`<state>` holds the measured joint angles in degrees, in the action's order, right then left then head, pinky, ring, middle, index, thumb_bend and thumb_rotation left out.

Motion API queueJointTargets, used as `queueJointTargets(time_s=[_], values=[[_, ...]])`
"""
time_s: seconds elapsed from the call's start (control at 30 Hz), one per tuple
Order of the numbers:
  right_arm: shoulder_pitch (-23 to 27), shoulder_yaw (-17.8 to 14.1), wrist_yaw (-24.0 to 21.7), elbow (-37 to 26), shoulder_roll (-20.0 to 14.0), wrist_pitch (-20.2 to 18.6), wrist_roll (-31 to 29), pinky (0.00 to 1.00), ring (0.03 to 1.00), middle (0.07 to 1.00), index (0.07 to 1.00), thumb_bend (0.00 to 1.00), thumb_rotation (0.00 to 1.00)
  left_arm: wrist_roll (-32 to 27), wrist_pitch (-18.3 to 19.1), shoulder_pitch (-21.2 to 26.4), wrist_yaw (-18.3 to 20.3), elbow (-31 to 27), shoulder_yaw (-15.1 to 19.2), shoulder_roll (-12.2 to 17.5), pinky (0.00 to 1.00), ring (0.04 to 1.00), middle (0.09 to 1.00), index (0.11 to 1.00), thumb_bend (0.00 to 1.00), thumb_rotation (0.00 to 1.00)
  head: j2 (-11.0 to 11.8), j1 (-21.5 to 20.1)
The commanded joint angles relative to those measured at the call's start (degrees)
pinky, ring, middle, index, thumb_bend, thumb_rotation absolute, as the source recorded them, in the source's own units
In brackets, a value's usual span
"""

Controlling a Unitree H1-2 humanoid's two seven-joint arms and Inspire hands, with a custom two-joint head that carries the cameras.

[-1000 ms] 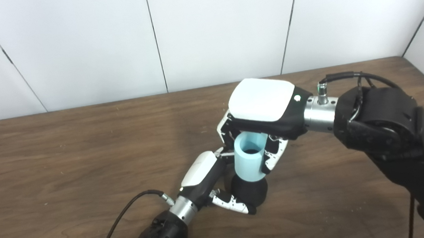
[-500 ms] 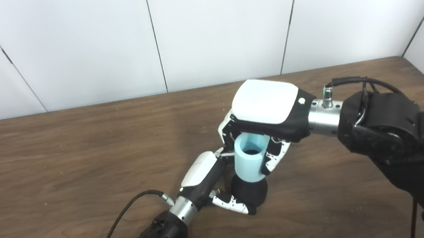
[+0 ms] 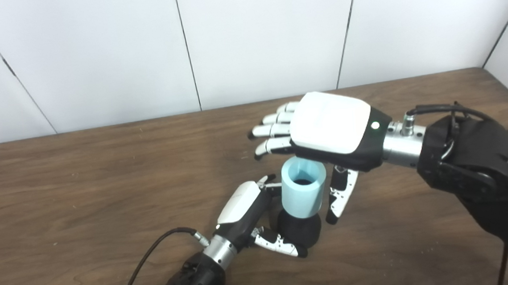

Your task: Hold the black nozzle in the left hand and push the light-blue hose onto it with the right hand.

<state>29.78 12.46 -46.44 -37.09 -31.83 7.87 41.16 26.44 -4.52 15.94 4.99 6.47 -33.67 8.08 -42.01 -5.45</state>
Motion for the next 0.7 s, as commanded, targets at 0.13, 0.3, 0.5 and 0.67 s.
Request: queueJointTargets(time_s=[0.13, 0.3, 0.5, 0.67], values=[[-1.01, -2.91, 5.99, -0.71, 1.09, 2.02, -1.51, 0.93, 0.972, 0.977, 0.867, 1.00, 0.47, 2.71, 4.98, -3.88, 6.26, 3.58, -2.43, 1.98, 0.97, 0.729, 0.546, 0.443, 0.51, 0.00, -0.11, 0.01], [-2.63, -3.88, 9.20, 0.11, 1.52, 3.69, -2.72, 0.94, 0.979, 0.996, 0.905, 1.00, 0.50, 2.70, 5.14, -3.95, 6.44, 3.27, -2.46, 2.04, 0.97, 0.729, 0.547, 0.442, 0.51, 0.00, -0.16, -0.02], [-5.45, -5.17, 12.95, 1.49, 1.34, 5.91, -4.68, 0.94, 0.998, 1.000, 0.947, 1.00, 0.50, 2.66, 5.16, -3.85, 6.51, 3.33, -2.41, 2.02, 0.97, 0.728, 0.547, 0.442, 0.51, 0.00, -0.16, 0.04], [-8.21, -6.12, 14.33, 2.05, 0.62, 6.84, -5.69, 0.94, 1.000, 1.000, 0.993, 1.00, 0.49, 2.74, 5.22, -3.90, 6.51, 3.28, -2.37, 2.01, 0.97, 0.728, 0.547, 0.442, 0.51, 0.00, -0.20, 0.08]])
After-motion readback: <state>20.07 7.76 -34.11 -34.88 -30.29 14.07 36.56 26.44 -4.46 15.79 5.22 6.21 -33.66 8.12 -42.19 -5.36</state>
